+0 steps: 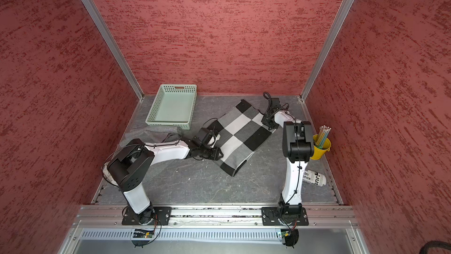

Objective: Roll up the scarf and place it into the basket
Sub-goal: Adjust the scarf at the center of the board.

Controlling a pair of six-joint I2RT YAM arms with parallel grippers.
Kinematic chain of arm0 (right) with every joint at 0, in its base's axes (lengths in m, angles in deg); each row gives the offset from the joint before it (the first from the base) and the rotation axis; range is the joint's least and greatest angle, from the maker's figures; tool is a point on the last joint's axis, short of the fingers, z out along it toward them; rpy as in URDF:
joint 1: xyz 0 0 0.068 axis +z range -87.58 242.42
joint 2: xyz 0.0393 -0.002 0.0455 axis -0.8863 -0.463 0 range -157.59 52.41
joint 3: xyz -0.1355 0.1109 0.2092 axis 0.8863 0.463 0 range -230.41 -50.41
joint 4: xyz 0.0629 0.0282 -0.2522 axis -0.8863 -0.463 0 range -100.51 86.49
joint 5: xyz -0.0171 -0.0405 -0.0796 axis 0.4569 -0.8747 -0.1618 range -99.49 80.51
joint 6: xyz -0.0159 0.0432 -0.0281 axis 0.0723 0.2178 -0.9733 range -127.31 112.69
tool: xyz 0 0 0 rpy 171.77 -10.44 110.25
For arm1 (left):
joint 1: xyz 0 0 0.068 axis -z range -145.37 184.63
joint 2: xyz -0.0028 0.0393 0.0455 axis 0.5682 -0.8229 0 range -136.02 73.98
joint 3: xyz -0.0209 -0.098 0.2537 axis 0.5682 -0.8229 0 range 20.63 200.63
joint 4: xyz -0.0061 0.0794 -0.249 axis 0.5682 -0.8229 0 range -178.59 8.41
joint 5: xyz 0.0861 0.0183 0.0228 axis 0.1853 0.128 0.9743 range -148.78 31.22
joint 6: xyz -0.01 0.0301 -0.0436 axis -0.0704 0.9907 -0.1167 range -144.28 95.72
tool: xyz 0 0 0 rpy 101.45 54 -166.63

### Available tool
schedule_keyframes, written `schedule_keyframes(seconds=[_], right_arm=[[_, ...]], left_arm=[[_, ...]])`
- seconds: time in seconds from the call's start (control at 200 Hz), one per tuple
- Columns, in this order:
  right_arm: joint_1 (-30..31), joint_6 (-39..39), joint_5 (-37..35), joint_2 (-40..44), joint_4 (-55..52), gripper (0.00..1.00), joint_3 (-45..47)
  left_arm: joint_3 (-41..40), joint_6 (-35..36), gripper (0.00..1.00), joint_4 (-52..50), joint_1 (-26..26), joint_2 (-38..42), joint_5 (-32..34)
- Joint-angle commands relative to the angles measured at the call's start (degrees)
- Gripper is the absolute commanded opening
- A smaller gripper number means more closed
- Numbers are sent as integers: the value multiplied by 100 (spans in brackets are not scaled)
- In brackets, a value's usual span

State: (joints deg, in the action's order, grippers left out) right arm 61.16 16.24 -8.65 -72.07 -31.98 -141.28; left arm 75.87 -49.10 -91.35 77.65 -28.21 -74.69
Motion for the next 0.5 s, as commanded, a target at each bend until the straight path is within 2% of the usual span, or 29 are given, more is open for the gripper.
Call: schedule_keyframes(seconds=[0.0,0.135,0.286,0.401,0.496], right_arm=[[-198,-504,-40,-536,-859,39,-472],[-200,-815,-149,-119,-838,47,-477],[-34,-951,-144,1437,-245,52,827],[595,-960,-485,2768,118,54,2148],[1592,-751,-1198,3797,217,54,3078]], left_arm=[[-93,-511,47,10,295,17,248],[-36,-602,53,-17,513,640,468],[-168,-485,57,-380,427,1612,937],[-626,-675,57,-525,-141,2066,1073],[-958,-917,55,-591,-892,2147,818]])
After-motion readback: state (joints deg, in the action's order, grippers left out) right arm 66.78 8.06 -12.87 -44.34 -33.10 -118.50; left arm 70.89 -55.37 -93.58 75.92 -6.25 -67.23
